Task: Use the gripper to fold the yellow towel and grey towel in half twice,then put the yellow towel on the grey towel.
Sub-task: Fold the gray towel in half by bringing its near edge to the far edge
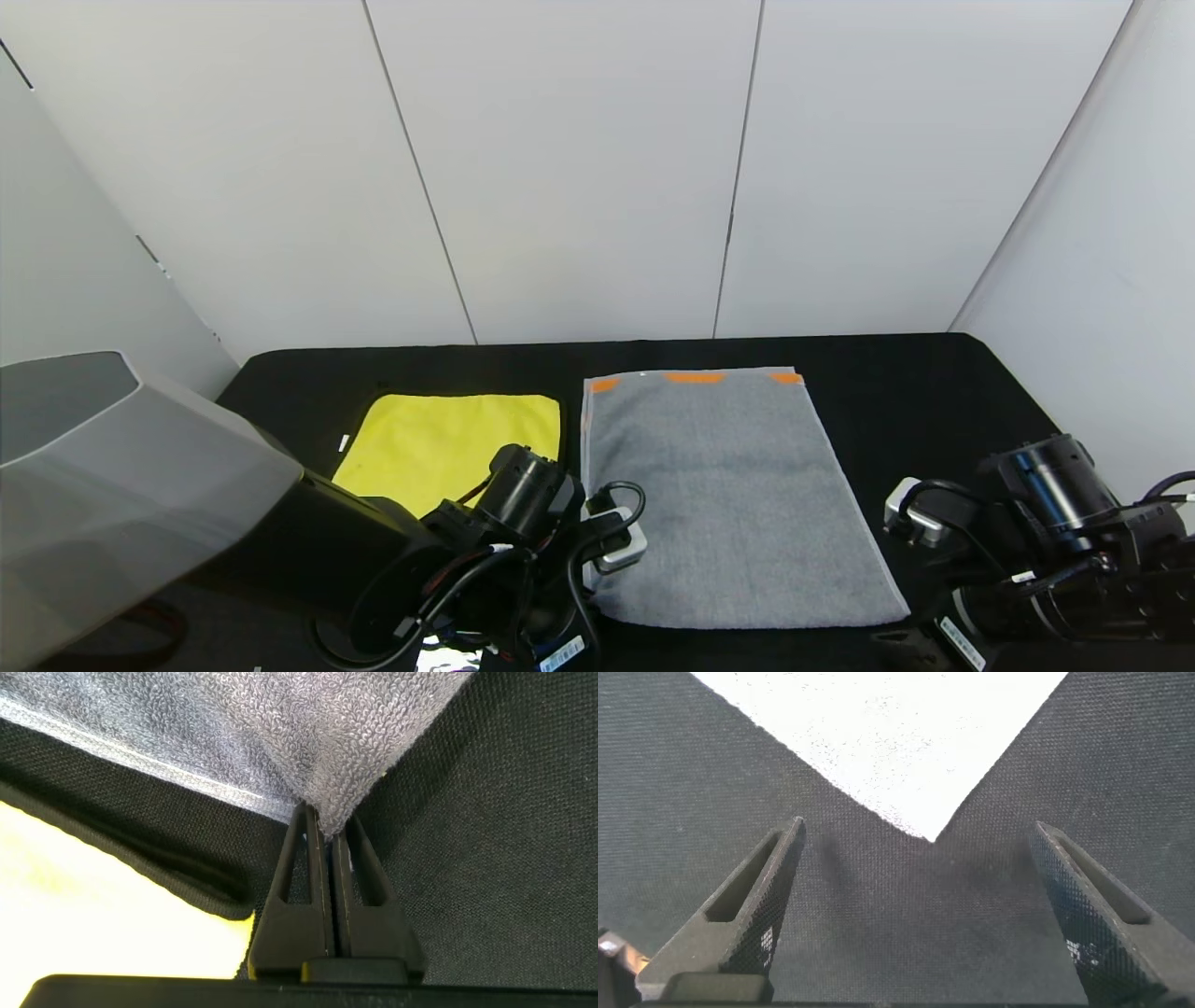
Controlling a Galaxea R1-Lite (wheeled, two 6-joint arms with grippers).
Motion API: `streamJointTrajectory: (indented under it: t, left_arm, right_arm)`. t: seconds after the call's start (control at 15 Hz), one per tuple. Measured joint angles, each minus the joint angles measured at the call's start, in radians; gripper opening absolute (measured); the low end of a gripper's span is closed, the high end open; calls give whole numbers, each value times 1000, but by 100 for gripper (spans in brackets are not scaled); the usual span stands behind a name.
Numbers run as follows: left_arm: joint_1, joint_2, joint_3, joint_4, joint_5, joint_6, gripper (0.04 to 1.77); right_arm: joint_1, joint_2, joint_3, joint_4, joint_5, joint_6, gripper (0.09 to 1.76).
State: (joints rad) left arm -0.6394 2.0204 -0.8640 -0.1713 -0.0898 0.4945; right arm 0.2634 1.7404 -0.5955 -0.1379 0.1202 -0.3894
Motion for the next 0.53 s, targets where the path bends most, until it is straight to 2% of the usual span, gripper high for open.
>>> streamJointTrajectory:
  t: [0.53]
  left_arm:
    - [1,-4,3,1,-4,-1,12]
  right_arm:
    - [15,46,-20,-6,-22,2,171]
